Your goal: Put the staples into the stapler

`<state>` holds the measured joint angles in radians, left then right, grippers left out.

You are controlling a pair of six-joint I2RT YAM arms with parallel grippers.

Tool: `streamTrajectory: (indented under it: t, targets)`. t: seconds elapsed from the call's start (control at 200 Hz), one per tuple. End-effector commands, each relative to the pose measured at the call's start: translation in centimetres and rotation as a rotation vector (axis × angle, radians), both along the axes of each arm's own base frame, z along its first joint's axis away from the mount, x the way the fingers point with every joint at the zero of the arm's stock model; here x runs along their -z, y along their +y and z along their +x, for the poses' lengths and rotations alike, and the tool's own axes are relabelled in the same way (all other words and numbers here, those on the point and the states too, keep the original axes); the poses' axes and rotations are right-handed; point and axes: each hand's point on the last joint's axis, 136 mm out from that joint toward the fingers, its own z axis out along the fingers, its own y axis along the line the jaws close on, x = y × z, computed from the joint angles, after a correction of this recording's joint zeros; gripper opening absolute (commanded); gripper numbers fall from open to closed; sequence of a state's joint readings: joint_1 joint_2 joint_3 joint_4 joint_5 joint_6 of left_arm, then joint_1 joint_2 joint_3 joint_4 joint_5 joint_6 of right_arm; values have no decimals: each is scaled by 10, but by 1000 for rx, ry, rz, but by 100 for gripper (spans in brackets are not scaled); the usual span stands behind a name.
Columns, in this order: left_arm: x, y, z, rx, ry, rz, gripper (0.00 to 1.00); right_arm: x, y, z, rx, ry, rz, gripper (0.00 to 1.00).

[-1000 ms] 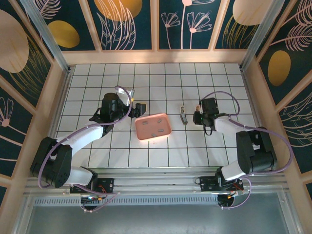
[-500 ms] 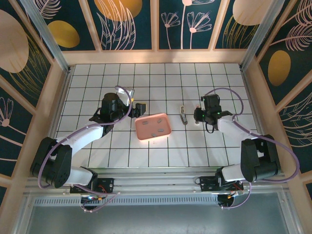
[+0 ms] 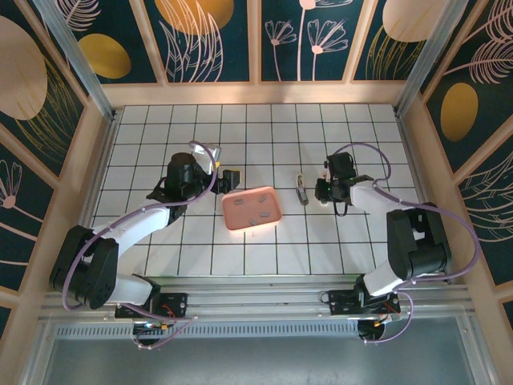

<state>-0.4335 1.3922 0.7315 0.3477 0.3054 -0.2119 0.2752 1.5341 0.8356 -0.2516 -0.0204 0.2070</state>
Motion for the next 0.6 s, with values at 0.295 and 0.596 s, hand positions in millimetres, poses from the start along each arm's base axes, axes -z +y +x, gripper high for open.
streamTrajectory:
  t: [0.295, 0.596]
  targets:
    - [-19, -2, 3, 5, -59, 3, 87, 14, 1, 5, -19, 58, -56, 26]
    - [-20, -1, 3, 5, -64, 5, 87, 26, -5, 2, -9, 90, -114, 26]
